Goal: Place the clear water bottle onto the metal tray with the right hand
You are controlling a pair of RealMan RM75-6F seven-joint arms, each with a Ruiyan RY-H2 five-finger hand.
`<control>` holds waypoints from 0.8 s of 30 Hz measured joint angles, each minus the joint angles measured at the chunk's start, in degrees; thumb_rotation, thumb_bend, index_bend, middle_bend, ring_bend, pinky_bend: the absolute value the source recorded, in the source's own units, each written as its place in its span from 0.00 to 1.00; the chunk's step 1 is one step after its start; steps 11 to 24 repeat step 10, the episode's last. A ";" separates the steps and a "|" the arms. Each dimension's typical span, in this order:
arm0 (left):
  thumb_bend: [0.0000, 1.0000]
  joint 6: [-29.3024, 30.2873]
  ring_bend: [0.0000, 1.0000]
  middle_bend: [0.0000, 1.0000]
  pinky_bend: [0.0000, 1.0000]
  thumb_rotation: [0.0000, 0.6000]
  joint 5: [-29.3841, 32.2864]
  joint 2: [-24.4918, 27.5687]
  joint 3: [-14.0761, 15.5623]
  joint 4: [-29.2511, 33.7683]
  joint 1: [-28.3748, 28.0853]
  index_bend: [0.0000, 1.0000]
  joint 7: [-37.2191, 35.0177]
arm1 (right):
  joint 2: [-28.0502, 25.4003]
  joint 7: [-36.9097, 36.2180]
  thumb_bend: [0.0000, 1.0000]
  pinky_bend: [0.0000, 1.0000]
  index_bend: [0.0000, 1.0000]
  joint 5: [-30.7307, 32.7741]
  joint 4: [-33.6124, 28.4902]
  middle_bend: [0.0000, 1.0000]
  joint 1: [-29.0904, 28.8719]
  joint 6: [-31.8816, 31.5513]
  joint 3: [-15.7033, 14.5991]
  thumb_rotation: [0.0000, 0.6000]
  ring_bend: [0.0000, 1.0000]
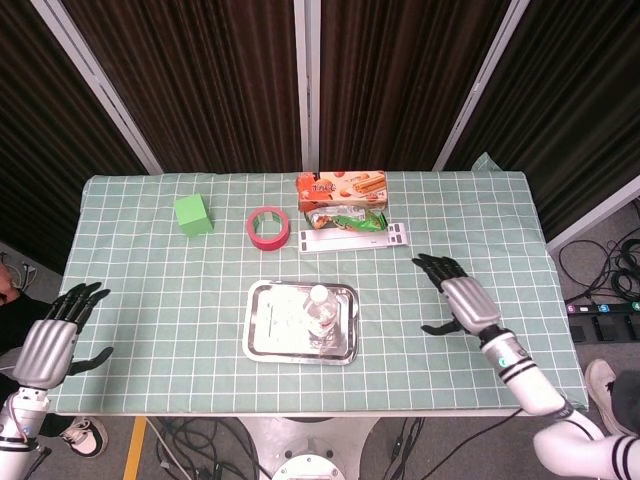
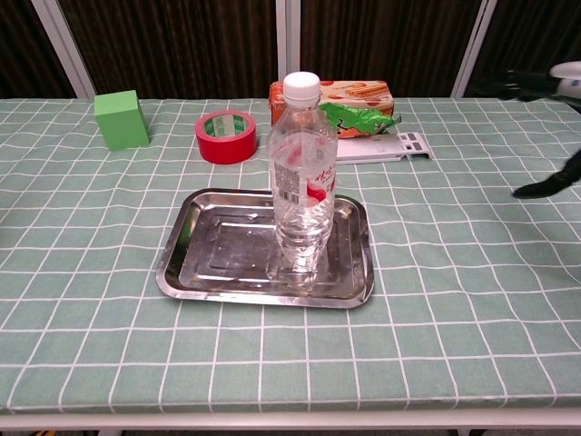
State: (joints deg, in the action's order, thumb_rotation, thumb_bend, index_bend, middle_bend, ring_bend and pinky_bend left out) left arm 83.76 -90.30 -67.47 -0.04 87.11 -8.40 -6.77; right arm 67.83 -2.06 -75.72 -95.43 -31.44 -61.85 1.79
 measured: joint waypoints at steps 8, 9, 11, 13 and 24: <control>0.21 -0.47 0.10 0.19 0.17 1.00 -0.01 0.44 0.11 0.82 -0.16 0.18 -0.03 | -1.74 11.46 0.09 0.00 0.00 -4.03 2.41 0.03 12.80 -17.88 -4.83 1.00 0.00; 0.21 -0.50 0.10 0.19 0.17 1.00 0.02 0.38 0.12 0.70 -0.15 0.18 -0.18 | -1.44 11.30 0.11 0.00 0.00 -4.51 3.41 0.03 14.03 -19.00 -5.19 1.00 0.00; 0.21 -0.52 0.10 0.19 0.17 1.00 0.05 0.32 0.13 0.55 -0.14 0.18 -0.31 | -1.09 11.30 0.12 0.00 0.00 -4.95 4.53 0.03 15.10 -20.08 -5.53 1.00 0.00; 0.21 -0.52 0.10 0.19 0.17 1.00 0.05 0.32 0.13 0.55 -0.14 0.18 -0.31 | -1.09 11.30 0.12 0.00 0.00 -4.95 4.53 0.03 15.10 -20.08 -5.53 1.00 0.00; 0.21 -0.52 0.10 0.19 0.17 1.00 0.05 0.32 0.13 0.55 -0.14 0.18 -0.31 | -1.09 11.30 0.12 0.00 0.00 -4.95 4.53 0.03 15.10 -20.08 -5.53 1.00 0.00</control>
